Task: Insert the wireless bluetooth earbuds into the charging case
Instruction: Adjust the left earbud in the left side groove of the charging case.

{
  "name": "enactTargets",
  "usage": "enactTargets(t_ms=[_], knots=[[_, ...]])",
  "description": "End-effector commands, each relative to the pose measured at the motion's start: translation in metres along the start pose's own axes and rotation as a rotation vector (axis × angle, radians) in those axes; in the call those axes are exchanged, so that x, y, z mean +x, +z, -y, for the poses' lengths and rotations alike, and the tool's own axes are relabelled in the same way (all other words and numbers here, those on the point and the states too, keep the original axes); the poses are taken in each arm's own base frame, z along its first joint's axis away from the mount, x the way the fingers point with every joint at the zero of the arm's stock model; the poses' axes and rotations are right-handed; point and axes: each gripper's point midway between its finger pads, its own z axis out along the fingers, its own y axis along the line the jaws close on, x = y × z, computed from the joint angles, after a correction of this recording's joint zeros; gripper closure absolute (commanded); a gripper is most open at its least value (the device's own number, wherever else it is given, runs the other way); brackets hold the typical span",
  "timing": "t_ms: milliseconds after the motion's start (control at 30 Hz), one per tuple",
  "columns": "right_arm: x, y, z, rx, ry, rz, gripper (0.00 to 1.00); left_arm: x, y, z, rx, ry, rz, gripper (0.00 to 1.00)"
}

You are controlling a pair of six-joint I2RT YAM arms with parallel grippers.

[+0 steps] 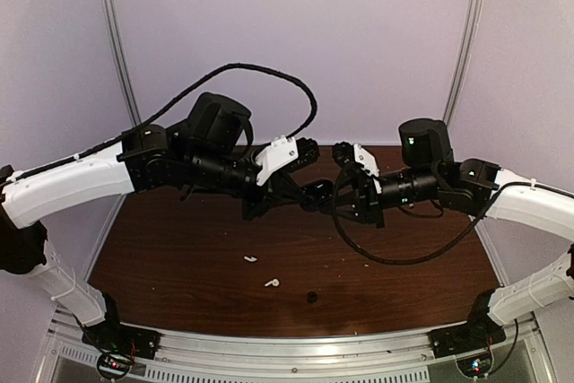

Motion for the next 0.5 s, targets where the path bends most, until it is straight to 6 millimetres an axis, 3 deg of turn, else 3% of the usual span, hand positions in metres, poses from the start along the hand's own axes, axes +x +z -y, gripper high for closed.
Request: enactTargets(t_ms=[0,333,467], knots=[[-0.023,-0.007,-0.014,-0.021,-0.099,0.067,1.0,-0.001,0.007,-0.008,-0.036,-0.032,-0.014,0.98],[-0.019,-0.01,-0.015,-0.004,-0.095,0.056,1.0,-0.002,0.006,-0.007,-0.032,-0.062,-0.012,0.91],[-0.011,-0.011,-0.01,0.023,-0.076,0.042,1.0,-0.017,-0.009,-0.003,-0.02,-0.05,0.072,0.85]])
